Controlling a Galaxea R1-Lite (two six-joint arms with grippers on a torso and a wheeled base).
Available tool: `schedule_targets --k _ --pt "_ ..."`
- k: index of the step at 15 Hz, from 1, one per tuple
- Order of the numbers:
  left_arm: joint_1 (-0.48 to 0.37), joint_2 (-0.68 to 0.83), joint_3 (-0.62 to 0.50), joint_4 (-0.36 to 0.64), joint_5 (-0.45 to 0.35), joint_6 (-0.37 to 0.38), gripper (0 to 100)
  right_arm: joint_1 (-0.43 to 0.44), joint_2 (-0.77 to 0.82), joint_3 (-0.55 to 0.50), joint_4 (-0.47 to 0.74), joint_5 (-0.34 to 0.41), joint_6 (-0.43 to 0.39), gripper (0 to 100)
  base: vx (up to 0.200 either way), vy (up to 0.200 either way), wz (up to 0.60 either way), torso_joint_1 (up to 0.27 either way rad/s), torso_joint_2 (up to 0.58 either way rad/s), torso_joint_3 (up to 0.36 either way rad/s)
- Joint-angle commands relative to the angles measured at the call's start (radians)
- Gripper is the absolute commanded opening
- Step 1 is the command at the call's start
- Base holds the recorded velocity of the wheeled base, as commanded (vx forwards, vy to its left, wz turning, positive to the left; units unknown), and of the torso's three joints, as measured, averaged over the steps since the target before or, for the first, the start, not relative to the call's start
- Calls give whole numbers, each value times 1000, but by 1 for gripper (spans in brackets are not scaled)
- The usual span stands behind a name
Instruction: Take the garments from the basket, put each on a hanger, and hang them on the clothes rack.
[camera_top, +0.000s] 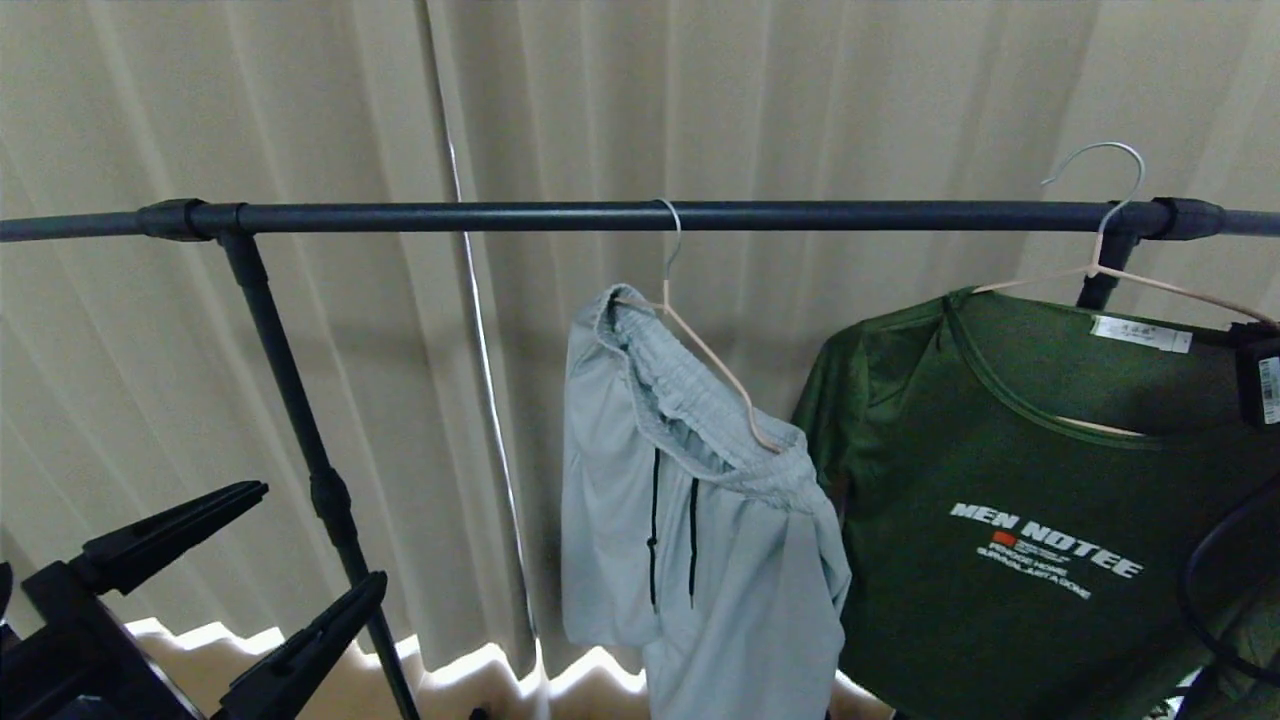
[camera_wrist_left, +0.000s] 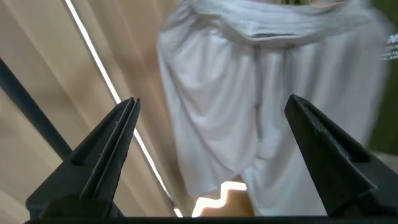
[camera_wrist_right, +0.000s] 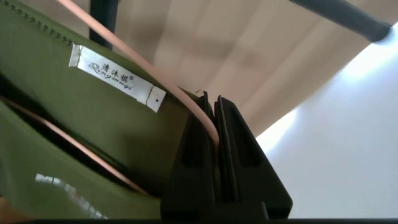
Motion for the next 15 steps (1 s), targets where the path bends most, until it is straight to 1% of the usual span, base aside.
schedule_targets --k 1,3,6,7,9,14,15 --pt "3 0 2 -1 0 0 100 31 40 -2 -1 -27 -1 0 0 0 0 0 0 0" --pt "4 -3 0 -1 0 0 100 79 64 -6 -3 -90 -1 0 0 0 0 0 0 0" --pt "4 -9 2 -1 0 0 100 143 78 11 0 -119 -1 0 0 0 0 0 0 0" --pt "4 -9 2 -1 0 0 100 174 84 51 -1 -136 -1 0 0 0 0 0 0 0" --pt "4 -12 0 -1 0 2 100 198 84 73 -1 -133 -1 0 0 0 0 0 0 0" --pt "4 -16 0 -1 0 3 100 255 73 74 -3 -125 1 0 0 0 0 0 0 0" --pt "4 -15 2 -1 0 3 100 260 67 76 -3 -124 3 100 0 0 0 0 0 0"
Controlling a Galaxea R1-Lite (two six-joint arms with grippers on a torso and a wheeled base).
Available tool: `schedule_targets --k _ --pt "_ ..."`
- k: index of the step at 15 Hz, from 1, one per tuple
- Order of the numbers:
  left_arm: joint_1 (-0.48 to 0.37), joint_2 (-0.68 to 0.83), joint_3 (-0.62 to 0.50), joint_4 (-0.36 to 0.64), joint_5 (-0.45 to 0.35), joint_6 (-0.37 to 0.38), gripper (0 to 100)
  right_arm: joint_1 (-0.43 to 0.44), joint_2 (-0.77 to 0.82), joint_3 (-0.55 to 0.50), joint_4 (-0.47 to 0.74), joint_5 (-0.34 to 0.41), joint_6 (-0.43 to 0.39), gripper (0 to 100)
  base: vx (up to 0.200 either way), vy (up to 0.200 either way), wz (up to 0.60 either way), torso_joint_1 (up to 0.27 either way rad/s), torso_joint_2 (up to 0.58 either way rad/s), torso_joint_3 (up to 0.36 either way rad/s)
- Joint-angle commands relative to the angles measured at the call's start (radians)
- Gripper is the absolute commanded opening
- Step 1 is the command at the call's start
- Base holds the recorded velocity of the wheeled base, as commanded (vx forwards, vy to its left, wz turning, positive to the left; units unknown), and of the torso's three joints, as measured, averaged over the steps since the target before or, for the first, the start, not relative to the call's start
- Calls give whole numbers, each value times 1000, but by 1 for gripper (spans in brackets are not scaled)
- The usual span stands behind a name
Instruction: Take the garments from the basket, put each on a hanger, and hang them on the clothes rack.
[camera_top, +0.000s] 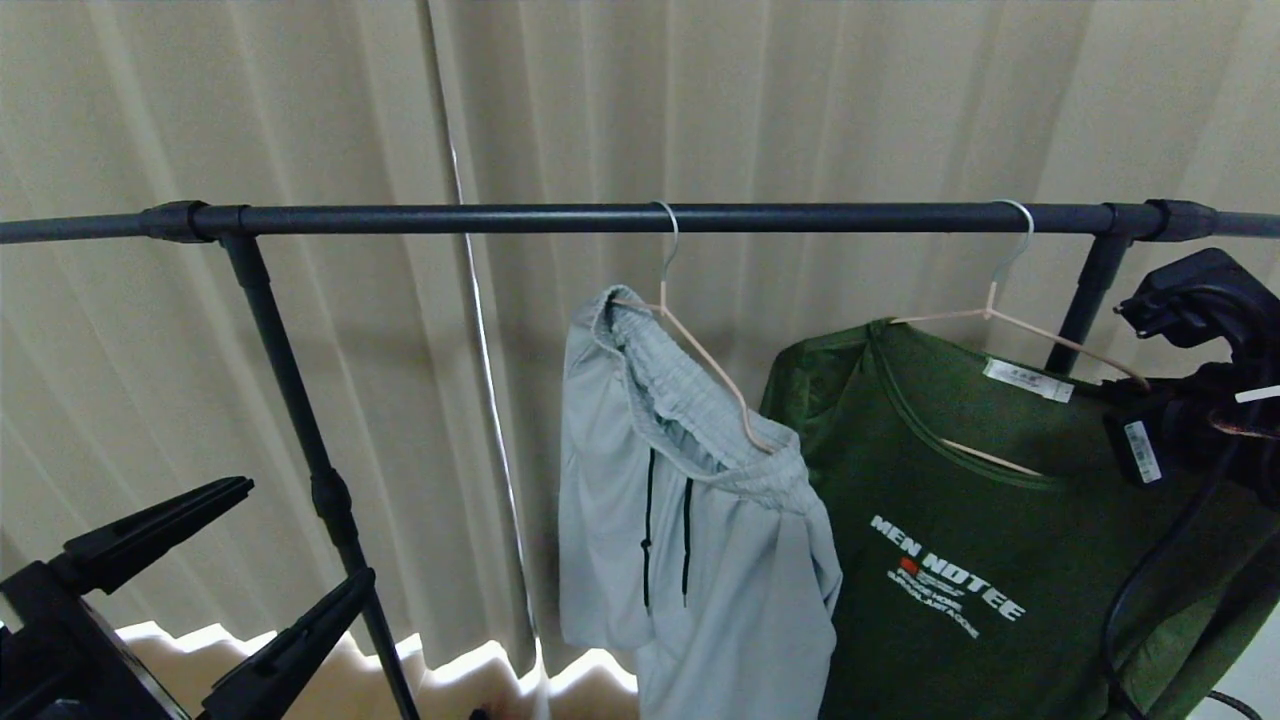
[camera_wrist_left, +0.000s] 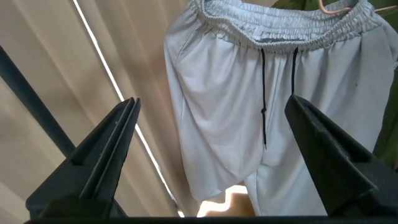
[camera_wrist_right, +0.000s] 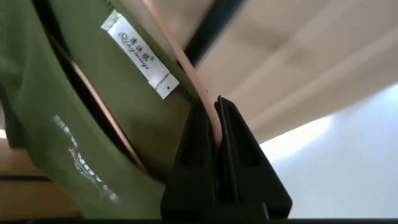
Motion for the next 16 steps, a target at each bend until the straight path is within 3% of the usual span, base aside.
schedule_targets --k 1,3,5,9,10,11,13,16 --pt "0 2 1 0 0 0 100 7 -7 1 0 1 0 100 0 0 0 0 0 0" --pt "0 2 1 0 0 -2 100 9 -38 24 -20 19 3 100 0 0 0 0 0 0" --pt "0 2 15 1 0 3 100 6 -83 125 -134 157 2 100 0 0 0 0 0 0" --pt "11 -11 54 0 3 1 100 0 -113 205 -237 343 8 100 0 0 0 0 0 0" --pt "64 -52 84 0 3 -11 100 0 -130 229 -289 423 37 100 0 0 0 0 0 0" --pt "112 -72 89 0 3 -11 100 1 -139 242 -310 439 49 100 0 0 0 0 0 0" --pt "254 -106 89 3 2 -11 100 1 -169 281 -370 442 78 100 0 0 0 0 0 0" --pt "379 -110 89 1 3 -48 100 1 -218 323 -483 442 78 100 0 0 0 0 0 0"
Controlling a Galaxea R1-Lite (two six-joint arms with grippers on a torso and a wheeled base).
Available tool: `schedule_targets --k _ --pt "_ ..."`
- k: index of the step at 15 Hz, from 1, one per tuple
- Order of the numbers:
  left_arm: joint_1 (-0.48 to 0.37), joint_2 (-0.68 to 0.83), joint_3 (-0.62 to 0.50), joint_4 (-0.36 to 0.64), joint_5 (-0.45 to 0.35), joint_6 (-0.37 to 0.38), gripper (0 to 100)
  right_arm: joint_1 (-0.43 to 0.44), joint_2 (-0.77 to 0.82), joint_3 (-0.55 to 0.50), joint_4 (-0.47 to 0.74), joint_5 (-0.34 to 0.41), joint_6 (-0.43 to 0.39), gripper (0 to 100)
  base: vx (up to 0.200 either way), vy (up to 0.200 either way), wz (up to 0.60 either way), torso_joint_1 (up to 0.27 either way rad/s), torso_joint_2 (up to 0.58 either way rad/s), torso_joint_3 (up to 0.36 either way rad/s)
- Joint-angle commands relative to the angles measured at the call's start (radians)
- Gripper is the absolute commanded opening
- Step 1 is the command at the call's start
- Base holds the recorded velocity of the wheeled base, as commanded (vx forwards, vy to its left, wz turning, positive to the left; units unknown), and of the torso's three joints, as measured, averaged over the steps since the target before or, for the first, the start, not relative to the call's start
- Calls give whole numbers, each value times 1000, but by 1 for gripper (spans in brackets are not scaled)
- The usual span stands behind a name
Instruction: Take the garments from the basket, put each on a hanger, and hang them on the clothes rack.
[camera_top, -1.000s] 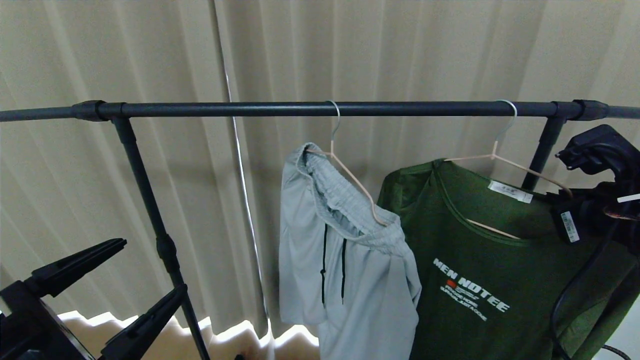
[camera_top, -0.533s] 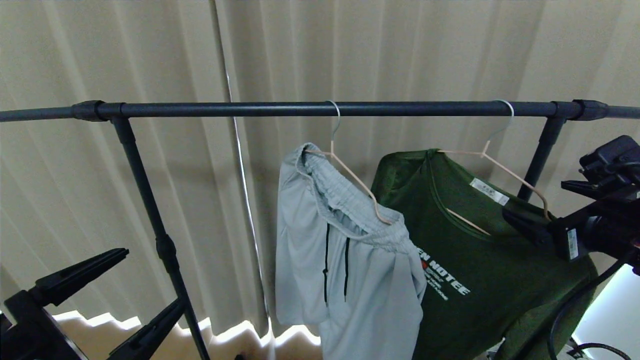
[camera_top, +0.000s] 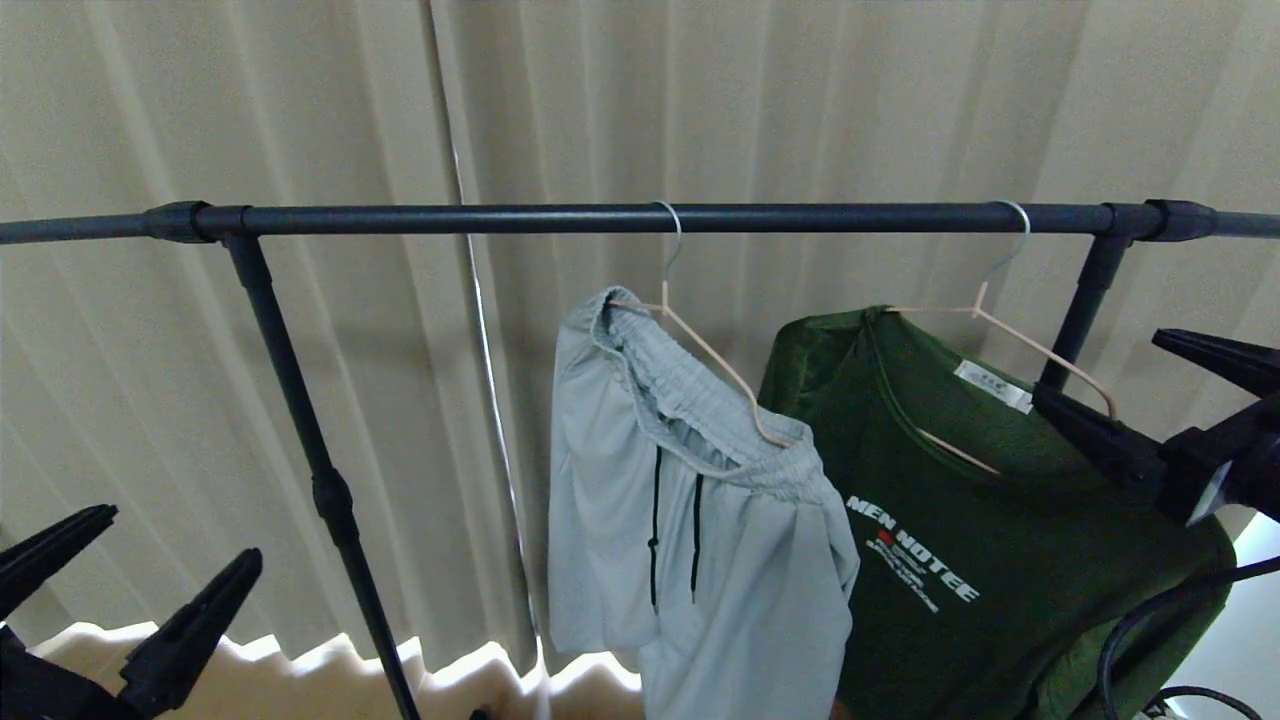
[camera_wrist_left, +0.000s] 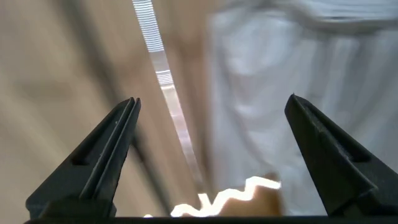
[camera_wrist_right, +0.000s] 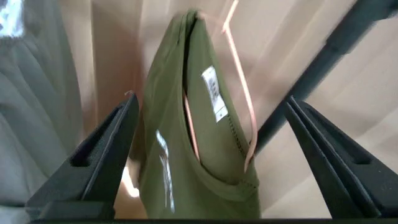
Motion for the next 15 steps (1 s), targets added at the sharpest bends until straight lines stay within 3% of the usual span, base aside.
schedule_targets --k 1,5,6,7,8,9,10,11,12,15 --pt "95 -33 3 -1 2 -27 100 1 -76 50 -29 -1 -1 100 0 0 0 0 0 0" --pt "133 -148 3 5 6 -63 100 -1 -249 183 -17 1 13 100 0 0 0 0 0 0" --pt "136 -194 3 45 11 -63 100 -1 -296 216 -14 1 33 100 0 0 0 0 0 0" --pt "144 -289 3 182 25 -61 100 1 -350 259 -11 -1 62 100 0 0 0 0 0 0" --pt "147 -320 3 232 25 -61 100 -1 -362 271 -11 -2 68 100 0 0 0 0 0 0" --pt "165 -424 -33 436 26 -61 100 -1 -401 314 -3 -5 90 100 0 0 0 0 0 0" --pt "175 -458 -59 510 26 -63 100 -1 -416 325 9 -5 95 100 0 0 0 0 0 0" --pt "202 -542 -134 700 25 -64 100 -1 -465 337 74 -8 110 100 0 0 0 0 0 0" --pt "214 -595 -175 808 23 -64 100 -1 -505 335 136 -10 127 100 0 0 0 0 0 0" --pt "231 -694 -187 947 31 -66 100 -42 -600 334 310 -35 147 100 0 0 0 0 0 0"
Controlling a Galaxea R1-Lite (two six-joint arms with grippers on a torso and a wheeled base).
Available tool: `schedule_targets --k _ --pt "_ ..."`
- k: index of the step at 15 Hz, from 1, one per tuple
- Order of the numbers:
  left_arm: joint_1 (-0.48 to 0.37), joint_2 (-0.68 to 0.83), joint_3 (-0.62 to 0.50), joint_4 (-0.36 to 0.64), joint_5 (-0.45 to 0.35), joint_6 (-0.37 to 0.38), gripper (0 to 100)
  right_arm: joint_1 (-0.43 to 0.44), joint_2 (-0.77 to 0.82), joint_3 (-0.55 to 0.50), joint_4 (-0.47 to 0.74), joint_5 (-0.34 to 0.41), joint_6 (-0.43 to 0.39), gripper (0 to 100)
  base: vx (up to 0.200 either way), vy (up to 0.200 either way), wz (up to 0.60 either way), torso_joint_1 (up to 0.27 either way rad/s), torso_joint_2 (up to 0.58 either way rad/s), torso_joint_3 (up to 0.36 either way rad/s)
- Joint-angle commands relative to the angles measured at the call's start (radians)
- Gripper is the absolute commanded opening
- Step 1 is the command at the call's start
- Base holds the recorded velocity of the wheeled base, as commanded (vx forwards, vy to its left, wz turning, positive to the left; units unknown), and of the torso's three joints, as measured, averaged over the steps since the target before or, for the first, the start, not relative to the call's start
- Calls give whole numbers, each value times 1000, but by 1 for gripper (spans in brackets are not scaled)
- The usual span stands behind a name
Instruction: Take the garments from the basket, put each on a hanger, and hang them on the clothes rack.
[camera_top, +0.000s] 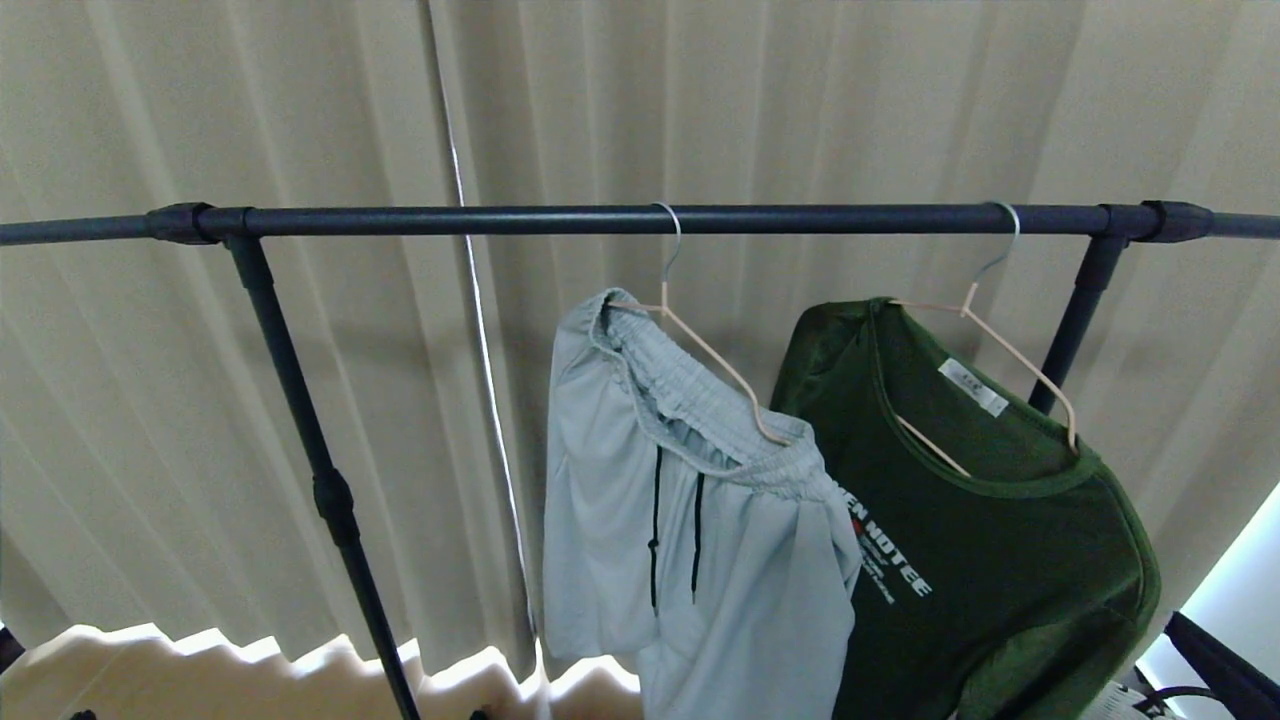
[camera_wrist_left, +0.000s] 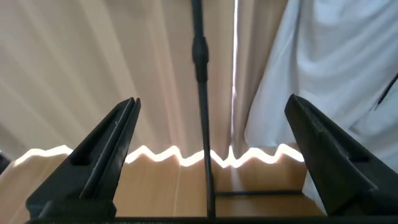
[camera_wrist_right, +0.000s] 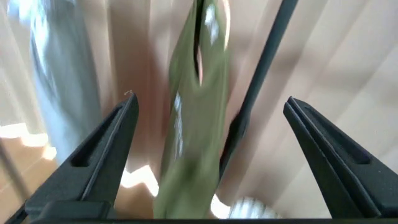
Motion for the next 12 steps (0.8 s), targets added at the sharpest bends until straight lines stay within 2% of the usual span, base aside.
schedule_targets --k 1,3,4,8,10,11,12 --pt "35 -119 -5 50 7 -1 100 -50 -104 0 81 -15 3 100 0 0 0 0 0 0" --pt "101 -128 24 76 -2 -1 100 -127 -170 -3 193 -20 3 100 0 0 0 0 0 0" --pt "104 -133 39 71 -4 -1 100 -155 -191 -3 230 -20 3 100 0 0 0 0 0 0" --pt "94 -225 119 65 -4 7 100 -176 -319 -2 375 -20 3 100 0 0 0 0 0 0" --pt "92 -225 151 25 -14 8 100 -178 -383 -5 432 -25 3 100 0 0 0 0 0 0" --pt "90 -226 159 18 -47 10 100 -182 -400 -5 450 -32 3 100 0 0 0 0 0 0" --pt "90 -225 161 13 -149 7 100 -185 -435 -5 489 -52 3 100 0 0 0 0 0 0"
